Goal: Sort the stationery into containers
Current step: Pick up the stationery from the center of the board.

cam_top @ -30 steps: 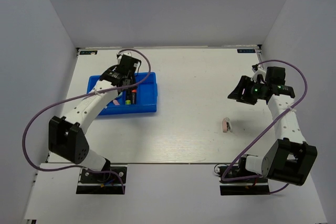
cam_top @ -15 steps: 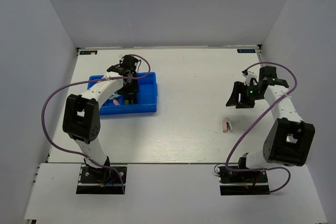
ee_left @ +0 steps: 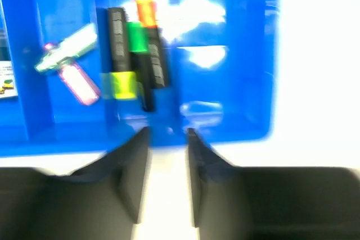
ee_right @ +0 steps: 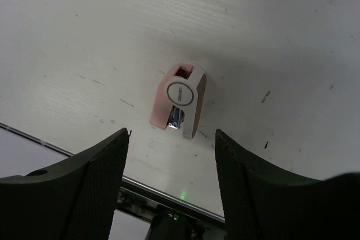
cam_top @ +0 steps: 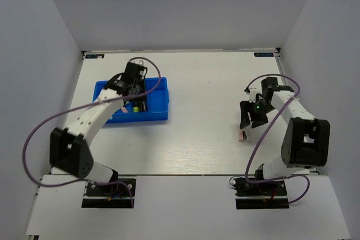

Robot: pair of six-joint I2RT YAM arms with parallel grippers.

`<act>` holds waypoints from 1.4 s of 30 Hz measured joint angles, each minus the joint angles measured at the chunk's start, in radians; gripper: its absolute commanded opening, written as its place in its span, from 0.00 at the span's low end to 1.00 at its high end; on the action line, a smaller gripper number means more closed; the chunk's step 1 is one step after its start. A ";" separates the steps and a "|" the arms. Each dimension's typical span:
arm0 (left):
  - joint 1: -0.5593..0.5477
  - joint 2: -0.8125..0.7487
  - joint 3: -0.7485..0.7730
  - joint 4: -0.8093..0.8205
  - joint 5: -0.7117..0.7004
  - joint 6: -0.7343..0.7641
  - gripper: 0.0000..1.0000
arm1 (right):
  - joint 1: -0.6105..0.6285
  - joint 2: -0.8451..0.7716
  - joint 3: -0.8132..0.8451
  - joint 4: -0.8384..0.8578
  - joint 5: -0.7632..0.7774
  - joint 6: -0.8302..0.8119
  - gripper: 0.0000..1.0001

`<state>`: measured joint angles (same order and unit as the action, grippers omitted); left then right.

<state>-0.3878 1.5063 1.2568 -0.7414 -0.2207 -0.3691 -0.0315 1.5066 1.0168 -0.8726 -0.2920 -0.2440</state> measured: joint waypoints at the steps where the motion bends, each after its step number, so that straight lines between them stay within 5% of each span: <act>1: -0.023 -0.058 -0.029 0.003 0.007 0.003 0.55 | 0.018 0.022 0.000 0.002 0.018 0.000 0.66; 7: -0.154 -0.426 -0.276 0.007 0.035 -0.005 0.73 | 0.143 0.113 0.000 0.026 0.124 0.003 0.71; 13: -0.162 -0.637 -0.442 -0.065 0.035 -0.024 0.74 | 0.215 0.142 0.000 0.048 0.239 0.023 0.71; 19: -0.167 -0.785 -0.489 -0.113 0.050 -0.048 0.74 | 0.243 0.148 -0.034 0.073 0.342 0.042 0.54; 24: -0.169 -0.861 -0.518 -0.140 0.060 -0.066 0.74 | 0.259 0.157 -0.060 0.074 0.390 0.055 0.41; 34: -0.171 -0.895 -0.529 -0.185 0.085 -0.085 0.74 | 0.310 0.139 -0.039 0.045 0.369 0.053 0.34; 42: -0.171 -0.909 -0.478 -0.227 0.108 -0.085 0.74 | 0.466 0.161 0.331 -0.054 0.125 0.030 0.36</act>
<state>-0.5587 0.5976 0.7792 -0.9688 -0.1127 -0.4538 0.4347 1.6680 1.3479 -0.9268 -0.1669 -0.2142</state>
